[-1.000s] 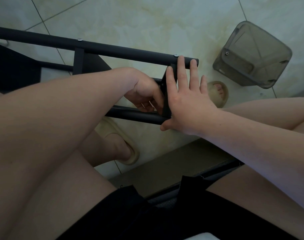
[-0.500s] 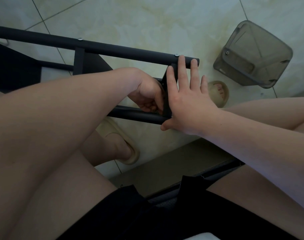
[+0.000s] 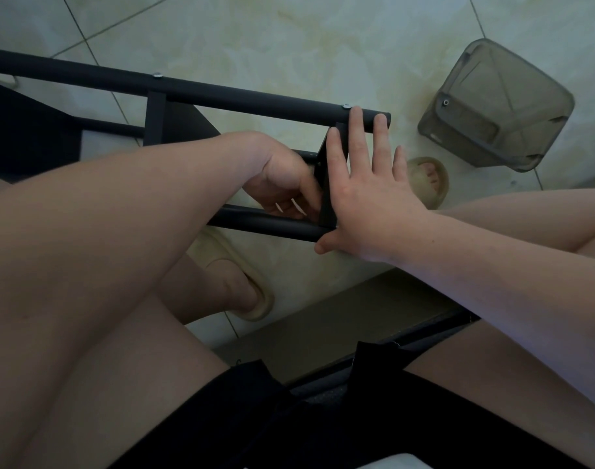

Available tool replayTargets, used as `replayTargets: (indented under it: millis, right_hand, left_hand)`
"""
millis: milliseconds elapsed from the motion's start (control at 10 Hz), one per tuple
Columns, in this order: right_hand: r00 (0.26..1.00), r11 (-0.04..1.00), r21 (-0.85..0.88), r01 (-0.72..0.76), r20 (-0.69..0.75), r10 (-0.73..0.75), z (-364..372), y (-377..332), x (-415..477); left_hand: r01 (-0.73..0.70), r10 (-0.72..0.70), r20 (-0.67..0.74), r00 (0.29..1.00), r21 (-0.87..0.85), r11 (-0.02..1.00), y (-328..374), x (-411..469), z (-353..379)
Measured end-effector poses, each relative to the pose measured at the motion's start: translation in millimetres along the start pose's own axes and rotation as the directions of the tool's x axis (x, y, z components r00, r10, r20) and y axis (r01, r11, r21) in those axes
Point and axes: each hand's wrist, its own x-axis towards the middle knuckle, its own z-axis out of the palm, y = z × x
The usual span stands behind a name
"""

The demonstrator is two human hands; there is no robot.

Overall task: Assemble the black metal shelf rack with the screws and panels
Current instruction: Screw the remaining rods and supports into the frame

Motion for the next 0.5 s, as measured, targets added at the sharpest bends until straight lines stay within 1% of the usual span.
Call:
replayTargets:
  millis: [200,500]
  right_hand:
    - [1.0,1.0,0.0,0.003,0.001,-0.003,0.1,0.6,0.0]
    - [1.0,1.0,0.004,0.009,-0.022,-0.009,2.7,0.8,1.2]
  left_hand:
    - [-0.039,0.039,-0.017,0.999,0.004,0.999,3.9,0.8,3.1]
    - [-0.053,0.053,-0.053,0.997,0.002,0.999,7.7,-1.1,7.1]
